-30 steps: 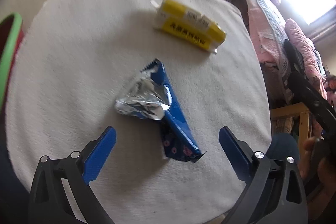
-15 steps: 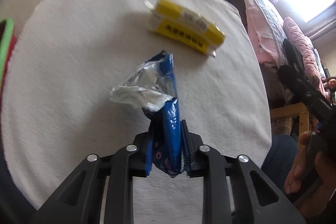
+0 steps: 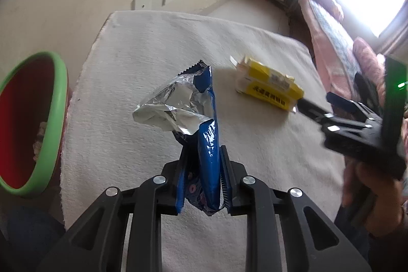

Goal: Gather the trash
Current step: 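Grasp the blue foil wrapper with the left tool while the right tool grasps the yellow box, then carry the foil wrapper and yellow box over the red bucket and open both tools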

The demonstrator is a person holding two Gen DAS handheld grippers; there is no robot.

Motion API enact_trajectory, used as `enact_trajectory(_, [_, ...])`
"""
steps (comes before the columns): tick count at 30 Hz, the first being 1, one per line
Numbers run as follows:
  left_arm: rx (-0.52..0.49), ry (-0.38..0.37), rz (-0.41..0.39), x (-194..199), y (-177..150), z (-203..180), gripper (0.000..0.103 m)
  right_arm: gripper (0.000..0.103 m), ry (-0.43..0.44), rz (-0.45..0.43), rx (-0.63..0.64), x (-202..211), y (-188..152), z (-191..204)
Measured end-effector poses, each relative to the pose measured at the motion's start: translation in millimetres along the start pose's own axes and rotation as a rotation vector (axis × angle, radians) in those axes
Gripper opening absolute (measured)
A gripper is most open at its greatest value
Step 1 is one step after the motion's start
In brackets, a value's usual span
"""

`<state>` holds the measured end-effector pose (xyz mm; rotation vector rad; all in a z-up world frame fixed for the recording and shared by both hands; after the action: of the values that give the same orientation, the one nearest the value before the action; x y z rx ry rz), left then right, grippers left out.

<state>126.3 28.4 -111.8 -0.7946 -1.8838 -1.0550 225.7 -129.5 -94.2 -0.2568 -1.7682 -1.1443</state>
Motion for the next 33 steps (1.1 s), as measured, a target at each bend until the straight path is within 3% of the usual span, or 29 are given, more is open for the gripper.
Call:
enact_trajectory(5, [0.027, -0.01, 0.015, -7.2, -7.4, 10.6, 0.021, 0.098, -0.094, 0.016, 0.179, -22.6, 8.7, 13.3])
enact_trajectory(7, [0.033, -0.014, 0.019, -10.1, -10.6, 13.9, 0.021, 0.092, -0.12, 0.033, 0.245, -33.7, 10.0, 19.4])
enact_trajectory(12, [0.047, -0.014, 0.032, -15.5, -13.5, 18.9, 0.022, 0.061, -0.151, 0.097, 0.336, -57.2, 4.1, 28.0])
enact_trajectory(15, [0.041, -0.023, 0.029, -14.4, -12.6, 17.3, 0.022, 0.045, -0.133, 0.11, 0.319, -58.6, -1.1, 29.0])
enact_trajectory(18, [0.036, -0.031, 0.022, -13.0, -10.4, 14.6, 0.022, 0.038, -0.093, 0.098, 0.272, -47.9, -2.6, 28.2])
enact_trajectory(20, [0.035, -0.034, 0.018, -11.9, -11.0, 12.9, 0.022, 0.021, -0.062, 0.089, 0.219, -38.5, -3.4, 26.0])
enact_trajectory(26, [0.019, -0.05, 0.0, -2.4, -15.1, 3.4, 0.022, 0.021, 0.007, 0.03, 0.102, -0.6, -3.9, 20.0])
enact_trajectory(33, [0.01, -0.061, -0.034, 18.3, -21.4, -3.8, 0.022, 0.021, 0.147, -0.011, -0.099, 33.0, -14.8, 13.4])
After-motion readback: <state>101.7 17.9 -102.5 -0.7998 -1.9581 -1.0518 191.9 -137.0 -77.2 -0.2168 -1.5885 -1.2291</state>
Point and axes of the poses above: each gripper's, at about its wrist camera, not at the fingertips, and x roughly against the way its jaws point, z to its left, y to its top, the point moved 7 cm from there along -x, roughly the way its jaws point, and after that the axes turned 8 degrees about x, right-handed, at the moved point
